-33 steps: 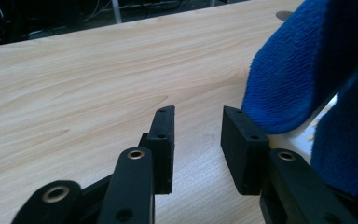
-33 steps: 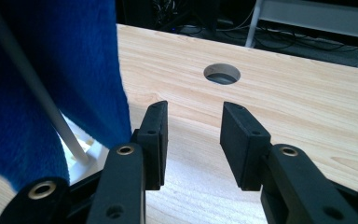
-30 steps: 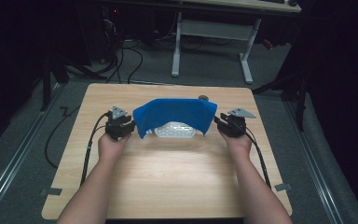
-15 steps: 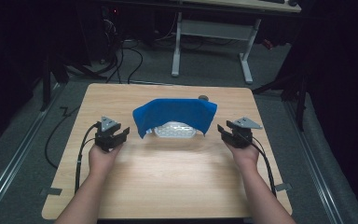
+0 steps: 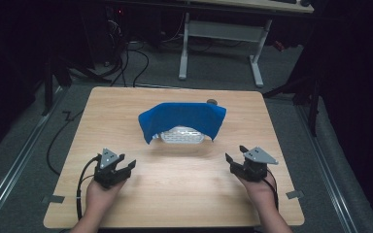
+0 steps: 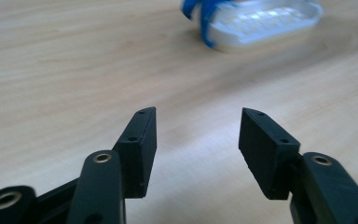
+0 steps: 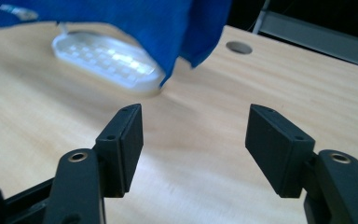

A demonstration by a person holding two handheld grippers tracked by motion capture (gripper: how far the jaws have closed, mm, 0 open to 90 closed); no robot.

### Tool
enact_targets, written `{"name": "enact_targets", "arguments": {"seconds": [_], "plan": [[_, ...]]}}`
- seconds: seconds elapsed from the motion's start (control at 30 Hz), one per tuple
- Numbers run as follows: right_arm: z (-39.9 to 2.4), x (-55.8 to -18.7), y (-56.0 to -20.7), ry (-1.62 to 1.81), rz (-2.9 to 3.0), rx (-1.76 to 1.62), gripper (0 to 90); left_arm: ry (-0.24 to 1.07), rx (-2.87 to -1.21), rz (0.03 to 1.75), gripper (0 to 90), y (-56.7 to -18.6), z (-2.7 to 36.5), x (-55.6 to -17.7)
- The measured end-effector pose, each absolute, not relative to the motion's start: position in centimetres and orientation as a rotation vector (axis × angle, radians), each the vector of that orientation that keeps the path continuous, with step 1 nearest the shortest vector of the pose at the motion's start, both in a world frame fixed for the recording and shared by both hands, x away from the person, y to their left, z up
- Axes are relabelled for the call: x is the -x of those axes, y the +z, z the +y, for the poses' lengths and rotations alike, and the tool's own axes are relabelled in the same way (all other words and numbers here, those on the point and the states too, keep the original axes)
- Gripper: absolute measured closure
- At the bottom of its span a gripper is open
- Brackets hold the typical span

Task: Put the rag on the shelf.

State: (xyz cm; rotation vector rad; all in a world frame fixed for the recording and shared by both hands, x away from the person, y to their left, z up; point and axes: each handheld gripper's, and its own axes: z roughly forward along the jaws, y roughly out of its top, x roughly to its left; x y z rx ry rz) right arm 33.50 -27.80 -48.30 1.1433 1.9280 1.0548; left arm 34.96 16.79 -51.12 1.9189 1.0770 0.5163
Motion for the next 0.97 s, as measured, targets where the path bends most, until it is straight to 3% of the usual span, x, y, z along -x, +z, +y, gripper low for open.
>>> {"name": "enact_targets", "arguments": {"seconds": [0.23,0.43,0.5,0.57,0.7,0.97], "plan": [[-25.9,-30.5,-49.6,1.076,1.992,-1.159,32.4,0.430,-1.972,1.030,39.0,-51.8,12.5,-33.0],[-23.0,-29.3,-51.4,1.079,2.059,-1.148,29.9,0.315,-2.053,0.893,39.0,-52.7,6.8,-31.8],[-21.7,-29.2,-51.9,1.067,2.124,-1.072,29.9,0.368,-2.118,0.806,38.4,-52.6,6.0,-31.2],[-20.8,-29.2,-52.1,1.074,2.159,-1.015,29.9,0.406,-2.139,0.771,38.2,-52.6,6.1,-30.9],[-20.5,-29.3,-52.3,1.062,2.190,-0.986,30.3,0.340,-2.093,0.837,38.5,-52.7,7.5,-31.4],[-21.2,-29.6,-52.4,1.072,2.170,-1.036,30.4,0.346,-2.044,0.900,38.4,-52.7,8.6,-31.9]]}}
